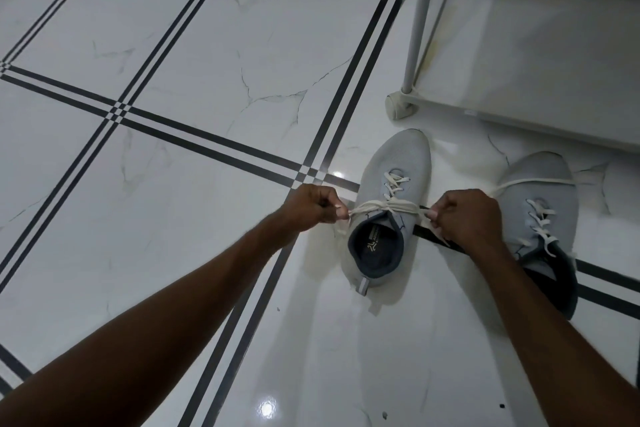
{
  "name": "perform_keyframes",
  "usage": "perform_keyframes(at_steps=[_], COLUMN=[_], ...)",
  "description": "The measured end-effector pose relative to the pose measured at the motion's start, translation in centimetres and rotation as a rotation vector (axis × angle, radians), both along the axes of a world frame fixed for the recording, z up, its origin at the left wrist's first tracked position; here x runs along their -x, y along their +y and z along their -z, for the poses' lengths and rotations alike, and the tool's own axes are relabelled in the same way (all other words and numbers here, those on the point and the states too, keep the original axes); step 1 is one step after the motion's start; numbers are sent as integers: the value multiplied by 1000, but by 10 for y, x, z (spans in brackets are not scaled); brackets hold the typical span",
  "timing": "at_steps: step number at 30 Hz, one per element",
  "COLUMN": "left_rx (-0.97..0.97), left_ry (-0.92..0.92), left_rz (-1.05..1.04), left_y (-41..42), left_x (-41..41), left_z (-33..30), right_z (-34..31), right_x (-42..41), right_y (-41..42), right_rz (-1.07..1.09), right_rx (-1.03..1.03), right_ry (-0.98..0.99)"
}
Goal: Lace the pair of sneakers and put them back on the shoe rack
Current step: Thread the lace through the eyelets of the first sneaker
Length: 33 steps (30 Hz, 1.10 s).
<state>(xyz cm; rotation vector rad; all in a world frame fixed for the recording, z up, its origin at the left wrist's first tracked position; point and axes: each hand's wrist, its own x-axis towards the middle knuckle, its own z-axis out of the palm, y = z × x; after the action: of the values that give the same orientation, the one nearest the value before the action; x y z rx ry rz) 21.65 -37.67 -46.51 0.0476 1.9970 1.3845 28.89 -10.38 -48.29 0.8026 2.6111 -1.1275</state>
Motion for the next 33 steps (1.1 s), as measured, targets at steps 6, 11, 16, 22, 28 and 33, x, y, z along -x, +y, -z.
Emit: perform_keyframes(at_steps=[6, 11, 16, 22, 28, 33], left_rx=[-32, -250, -358, -411, -316, -168], left_ry=[-107, -300, -451, -453, -421, -154], left_rz=[-109, -219, -272, -259, -171, -108], left_y=[10, 44, 59, 55, 54, 58], left_x=[8, 1, -4, -7, -1, -1], left_z=[-11, -22, -25, -20, -26, -28], right_z=[-11, -31, -32, -19, -24, -27], right_x=[7, 17, 28, 27, 24, 22], right_y=[2, -14, -35, -34, -30, -23], right_rz=[56, 273, 372, 339, 343, 275], right_rx=[211, 729, 1181, 1336, 1352, 972], right_ry=[155, 99, -17, -59, -104, -24])
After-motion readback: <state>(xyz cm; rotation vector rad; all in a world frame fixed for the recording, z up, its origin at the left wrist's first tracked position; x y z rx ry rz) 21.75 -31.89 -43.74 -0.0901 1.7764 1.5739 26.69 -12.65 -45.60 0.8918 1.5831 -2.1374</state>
